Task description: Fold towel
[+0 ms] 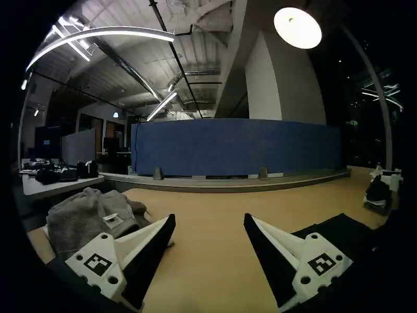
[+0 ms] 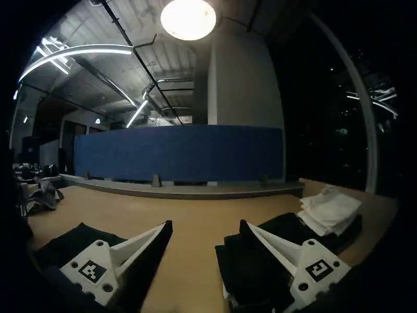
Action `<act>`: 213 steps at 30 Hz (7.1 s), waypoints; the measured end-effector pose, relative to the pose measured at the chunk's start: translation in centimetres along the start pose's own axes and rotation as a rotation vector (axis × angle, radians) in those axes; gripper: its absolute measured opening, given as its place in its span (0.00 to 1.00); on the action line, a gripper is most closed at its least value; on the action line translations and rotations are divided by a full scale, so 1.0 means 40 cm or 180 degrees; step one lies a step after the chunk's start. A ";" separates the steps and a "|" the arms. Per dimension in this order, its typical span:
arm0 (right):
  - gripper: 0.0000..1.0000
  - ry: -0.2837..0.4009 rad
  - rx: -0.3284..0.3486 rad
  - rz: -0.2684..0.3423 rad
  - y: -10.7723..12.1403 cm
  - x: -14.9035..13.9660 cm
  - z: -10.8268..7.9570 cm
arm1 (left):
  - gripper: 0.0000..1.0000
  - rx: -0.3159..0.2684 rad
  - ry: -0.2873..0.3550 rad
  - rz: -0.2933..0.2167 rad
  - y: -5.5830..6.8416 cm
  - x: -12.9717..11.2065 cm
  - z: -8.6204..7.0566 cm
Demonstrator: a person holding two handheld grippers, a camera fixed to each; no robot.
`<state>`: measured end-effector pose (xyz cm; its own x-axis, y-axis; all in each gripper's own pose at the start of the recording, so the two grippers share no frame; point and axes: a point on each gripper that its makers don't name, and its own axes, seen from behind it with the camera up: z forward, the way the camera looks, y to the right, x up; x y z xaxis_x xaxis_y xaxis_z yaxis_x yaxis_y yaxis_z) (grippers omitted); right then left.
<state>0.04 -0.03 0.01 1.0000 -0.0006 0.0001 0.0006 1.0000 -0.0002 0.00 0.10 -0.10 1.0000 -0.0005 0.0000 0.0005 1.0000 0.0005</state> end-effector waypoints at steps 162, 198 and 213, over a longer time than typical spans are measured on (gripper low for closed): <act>1.00 -0.0308 0.0182 -0.0165 -0.018 0.442 -0.092 | 0.98 -0.0534 -0.0381 0.0146 0.120 0.446 -0.051; 1.00 -0.1647 0.1530 -0.0696 -0.221 0.178 -0.232 | 0.98 -0.1783 -0.1625 0.0543 0.272 0.145 -0.222; 1.00 -0.1853 0.1619 -0.0717 -0.254 -0.011 -0.308 | 0.98 -0.1964 -0.2024 0.0644 0.308 -0.079 -0.303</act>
<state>-0.39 -10.18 -12.31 0.8153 -0.3422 0.4670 0.0619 0.8535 0.5174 -3.16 12.42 -12.24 0.7925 0.3579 0.4937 0.0078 0.8036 -0.5951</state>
